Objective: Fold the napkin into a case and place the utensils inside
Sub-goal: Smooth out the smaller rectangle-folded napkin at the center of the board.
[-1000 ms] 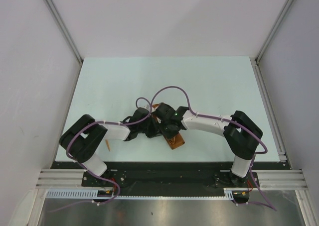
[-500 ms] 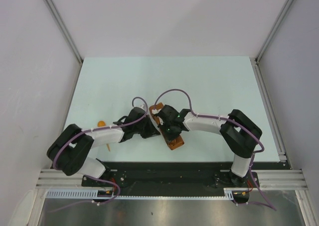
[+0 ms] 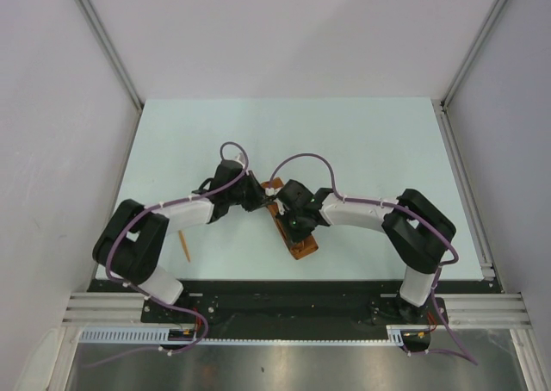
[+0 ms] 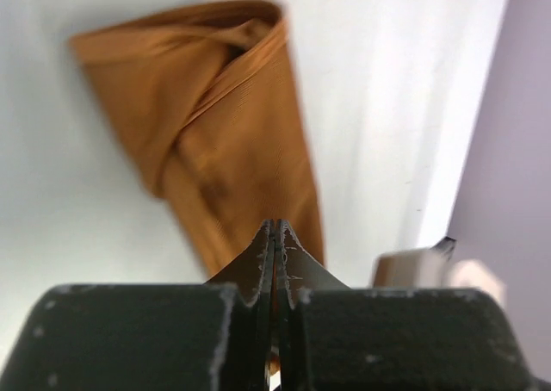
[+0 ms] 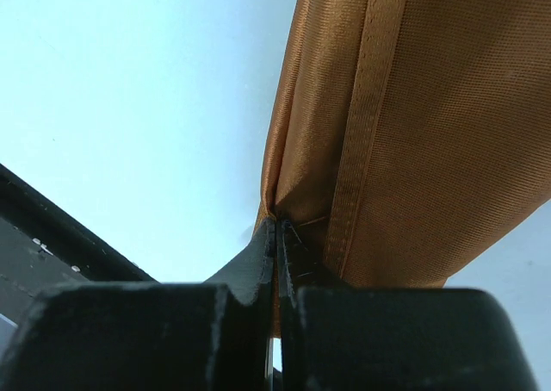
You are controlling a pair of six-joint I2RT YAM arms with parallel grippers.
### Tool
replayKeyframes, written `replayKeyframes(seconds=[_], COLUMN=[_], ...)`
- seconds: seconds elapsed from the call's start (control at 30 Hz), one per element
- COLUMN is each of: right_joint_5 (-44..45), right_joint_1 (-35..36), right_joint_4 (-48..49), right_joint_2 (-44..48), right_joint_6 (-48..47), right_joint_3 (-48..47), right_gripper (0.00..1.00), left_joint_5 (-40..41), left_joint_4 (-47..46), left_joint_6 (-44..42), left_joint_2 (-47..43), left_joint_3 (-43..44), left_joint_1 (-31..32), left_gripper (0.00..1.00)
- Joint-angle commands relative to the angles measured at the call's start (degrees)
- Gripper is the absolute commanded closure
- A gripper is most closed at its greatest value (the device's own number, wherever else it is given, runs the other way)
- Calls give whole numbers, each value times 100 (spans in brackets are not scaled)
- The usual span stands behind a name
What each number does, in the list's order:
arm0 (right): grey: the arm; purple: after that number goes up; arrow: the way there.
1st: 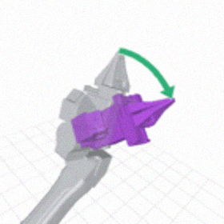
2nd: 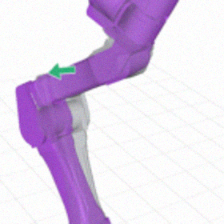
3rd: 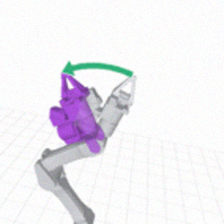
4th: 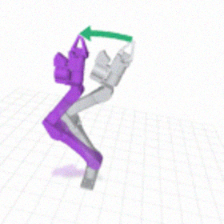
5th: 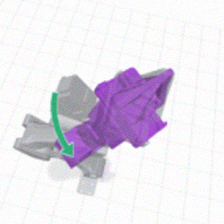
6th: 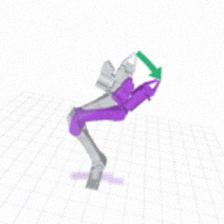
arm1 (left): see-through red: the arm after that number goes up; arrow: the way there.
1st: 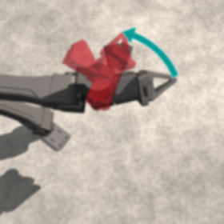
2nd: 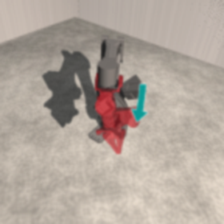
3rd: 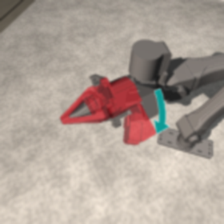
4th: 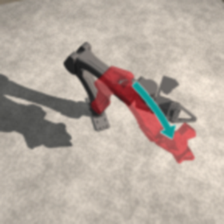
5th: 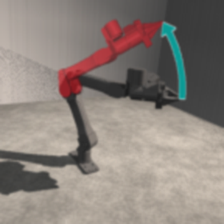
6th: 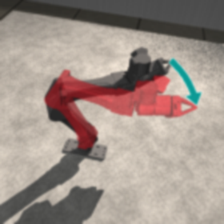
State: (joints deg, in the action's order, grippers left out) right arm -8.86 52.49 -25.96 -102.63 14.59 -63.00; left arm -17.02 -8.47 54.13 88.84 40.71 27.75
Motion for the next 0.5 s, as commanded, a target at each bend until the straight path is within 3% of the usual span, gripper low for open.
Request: replayKeyframes(seconds=[0.0, 0.23, 0.47], right_joint_5=[34, -150, -730], right_joint_1=[-81, -107, -344], right_joint_4=[161, 161, 73], right_joint_2=[41, 208, 839], right_joint_6=[-9, 123, 465], right_joint_3=[95, 130, 95], right_gripper=[100, 98, 69], left_joint_5=[-373, -338, -47], left_joint_4=[-629, -621, -384], left_joint_6=[177, 116, -332], left_joint_2=[248, 906, 1162], left_joint_3=[262, 289, 288], left_joint_1=[-15, -6, -33], left_gripper=[100, 100, 100])
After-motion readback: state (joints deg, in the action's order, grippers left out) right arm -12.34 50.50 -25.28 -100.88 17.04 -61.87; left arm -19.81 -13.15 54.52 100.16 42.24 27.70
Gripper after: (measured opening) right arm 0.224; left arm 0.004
